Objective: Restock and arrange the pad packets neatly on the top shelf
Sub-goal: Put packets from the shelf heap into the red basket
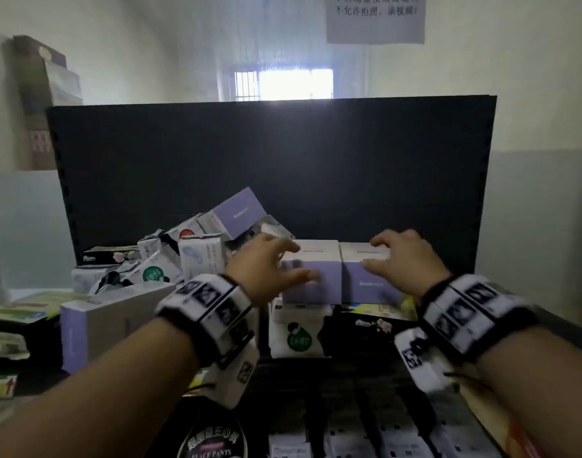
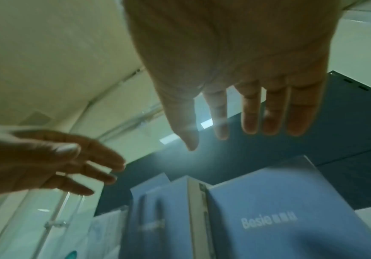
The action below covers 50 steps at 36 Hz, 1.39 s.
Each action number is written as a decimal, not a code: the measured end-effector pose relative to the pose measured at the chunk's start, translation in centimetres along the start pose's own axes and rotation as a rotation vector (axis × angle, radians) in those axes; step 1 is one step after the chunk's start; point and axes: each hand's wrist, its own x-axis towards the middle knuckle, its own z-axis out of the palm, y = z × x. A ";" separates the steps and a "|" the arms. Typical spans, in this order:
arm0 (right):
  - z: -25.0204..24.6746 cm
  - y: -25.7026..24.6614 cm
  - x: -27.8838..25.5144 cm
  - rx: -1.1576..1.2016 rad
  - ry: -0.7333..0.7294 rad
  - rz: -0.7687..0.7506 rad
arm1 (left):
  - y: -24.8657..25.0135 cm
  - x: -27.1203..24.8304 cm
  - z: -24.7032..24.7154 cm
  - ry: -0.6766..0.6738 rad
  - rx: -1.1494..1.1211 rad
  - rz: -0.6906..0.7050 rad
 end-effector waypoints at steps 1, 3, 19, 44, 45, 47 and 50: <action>0.2 -0.3 0.7 -0.039 -0.040 0.047 | 0.5 1.2 0.7 -0.014 0.033 -0.007; 0.5 -0.9 1.6 -0.126 -0.151 0.137 | 1.7 3.2 2.0 -0.067 0.137 -0.064; 4.3 -0.1 5.4 -0.192 -0.299 0.274 | 3.0 7.4 7.3 -0.119 0.244 -0.435; -1.3 -4.4 3.8 0.204 -0.101 0.120 | 0.4 -1.0 -5.2 0.210 0.027 -0.380; -2.0 -5.3 3.2 0.226 -0.109 0.088 | 0.1 -1.8 -6.2 0.222 0.002 -0.373; -3.1 -7.2 1.7 0.350 -0.150 0.065 | -0.7 -3.6 -8.3 0.248 -0.024 -0.347; -3.8 -9.0 -1.5 0.624 -0.301 0.095 | -2.5 -6.7 -11.6 0.253 -0.063 -0.274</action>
